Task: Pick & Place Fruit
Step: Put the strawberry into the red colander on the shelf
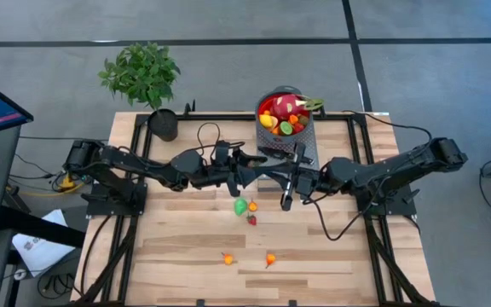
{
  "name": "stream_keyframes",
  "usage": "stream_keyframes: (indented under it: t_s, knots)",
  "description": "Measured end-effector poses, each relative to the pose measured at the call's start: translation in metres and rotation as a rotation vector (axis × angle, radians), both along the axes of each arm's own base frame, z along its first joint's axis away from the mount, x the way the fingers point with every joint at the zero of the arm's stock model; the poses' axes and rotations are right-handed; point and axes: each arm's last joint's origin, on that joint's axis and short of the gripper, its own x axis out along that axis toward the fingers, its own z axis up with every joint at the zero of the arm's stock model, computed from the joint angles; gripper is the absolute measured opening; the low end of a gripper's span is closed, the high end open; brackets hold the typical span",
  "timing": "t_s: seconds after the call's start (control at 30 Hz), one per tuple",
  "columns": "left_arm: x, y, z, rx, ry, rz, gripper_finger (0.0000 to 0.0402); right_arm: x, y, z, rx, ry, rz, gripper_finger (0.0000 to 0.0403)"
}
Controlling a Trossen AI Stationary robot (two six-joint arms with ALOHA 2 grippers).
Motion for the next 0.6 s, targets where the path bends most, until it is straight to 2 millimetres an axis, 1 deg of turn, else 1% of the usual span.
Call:
stream_keyframes:
  t_s: [0.07,0.2,0.33,0.43,0.5,0.6]
  knots:
    - [0.0,0.0,0.0,0.001,-0.001,0.0,0.0236,0.0,-0.001,0.0,-0.001,0.0,-0.005,0.0005]
    - [0.0,0.0,0.0,-0.002,-0.003,0.0,0.024,0.0,-0.002,0.0,0.0,-0.001,-0.015,0.0007]
    - [-0.001,0.0,0.002,-0.003,-0.012,0.0,0.0233,0.0,-0.002,-0.002,-0.003,0.023,-0.03,0.0002]
    - [-0.005,0.0,0.008,0.018,-0.029,-0.023,0.0221,0.0,0.001,-0.008,-0.012,0.095,-0.064,0.0003]
    - [-0.008,-0.001,0.012,0.035,-0.041,-0.05,0.021,-0.004,0.004,-0.013,-0.03,0.173,-0.073,0.0001]
    - [-0.014,-0.002,0.018,0.065,-0.017,-0.088,0.0189,-0.013,0.009,-0.02,0.003,0.285,-0.044,0.0002]
